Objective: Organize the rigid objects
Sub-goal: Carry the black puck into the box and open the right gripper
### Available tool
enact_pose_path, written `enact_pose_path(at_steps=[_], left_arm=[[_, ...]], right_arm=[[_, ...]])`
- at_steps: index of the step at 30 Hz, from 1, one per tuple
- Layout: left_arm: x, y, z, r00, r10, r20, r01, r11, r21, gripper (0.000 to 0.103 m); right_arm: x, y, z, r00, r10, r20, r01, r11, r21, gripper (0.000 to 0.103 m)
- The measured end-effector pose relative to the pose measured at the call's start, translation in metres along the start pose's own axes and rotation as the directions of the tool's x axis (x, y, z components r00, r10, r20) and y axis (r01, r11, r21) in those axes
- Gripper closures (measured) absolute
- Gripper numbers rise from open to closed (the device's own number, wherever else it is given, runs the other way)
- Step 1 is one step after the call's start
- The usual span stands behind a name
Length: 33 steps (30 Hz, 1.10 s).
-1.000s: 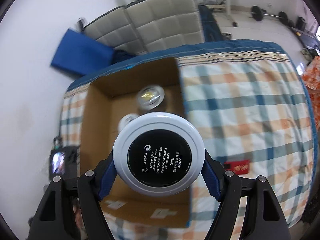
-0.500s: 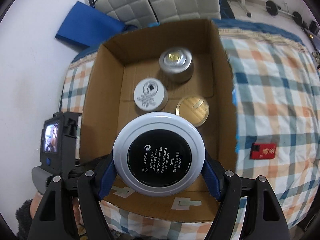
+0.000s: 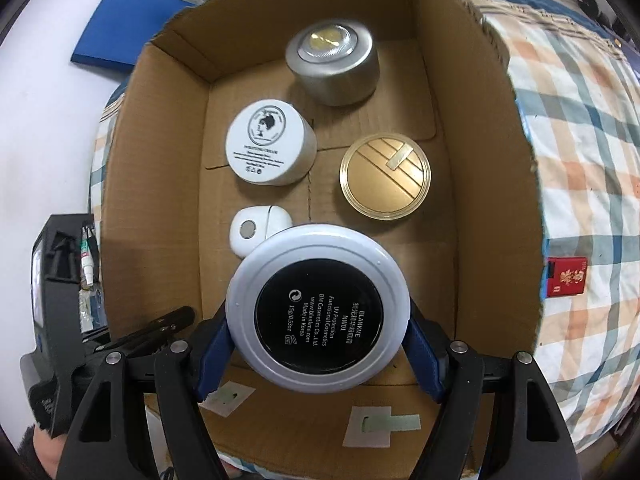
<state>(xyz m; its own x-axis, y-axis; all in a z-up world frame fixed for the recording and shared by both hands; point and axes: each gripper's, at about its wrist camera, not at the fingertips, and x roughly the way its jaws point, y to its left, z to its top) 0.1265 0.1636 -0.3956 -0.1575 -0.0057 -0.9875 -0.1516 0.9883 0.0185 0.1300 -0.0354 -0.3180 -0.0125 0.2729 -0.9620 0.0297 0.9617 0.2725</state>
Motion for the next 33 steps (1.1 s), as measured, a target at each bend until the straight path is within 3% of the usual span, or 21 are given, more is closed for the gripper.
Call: enact_pose_path(at_steps=[15,22,27,33], left_arm=[[0.005,0.005,0.001,1.000,-0.004,-0.005,0.004,1.000,-0.002,0.095],[0.004,0.004,0.002,1.000,-0.005,-0.005,0.005,1.000,-0.004,0.095],[0.003,0.004,0.002,1.000,-0.004,-0.004,0.004,1.000,-0.005,0.095],[0.003,0.003,0.002,1.000,-0.002,-0.002,0.002,1.000,-0.007,0.095]], right_arm=[[0.040,-0.008,0.007,0.997,-0.032,-0.077,0.036,0.998,0.052,0.025],[0.056,-0.009,0.006,0.987,-0.051,-0.151,0.059,0.997,0.051,0.018],[0.044,0.003,0.003,0.989,-0.077,-0.127,0.079,0.997,0.014,0.006],[0.017,0.016,0.007,0.983,-0.179,-0.033,0.177,0.983,-0.039,0.006]])
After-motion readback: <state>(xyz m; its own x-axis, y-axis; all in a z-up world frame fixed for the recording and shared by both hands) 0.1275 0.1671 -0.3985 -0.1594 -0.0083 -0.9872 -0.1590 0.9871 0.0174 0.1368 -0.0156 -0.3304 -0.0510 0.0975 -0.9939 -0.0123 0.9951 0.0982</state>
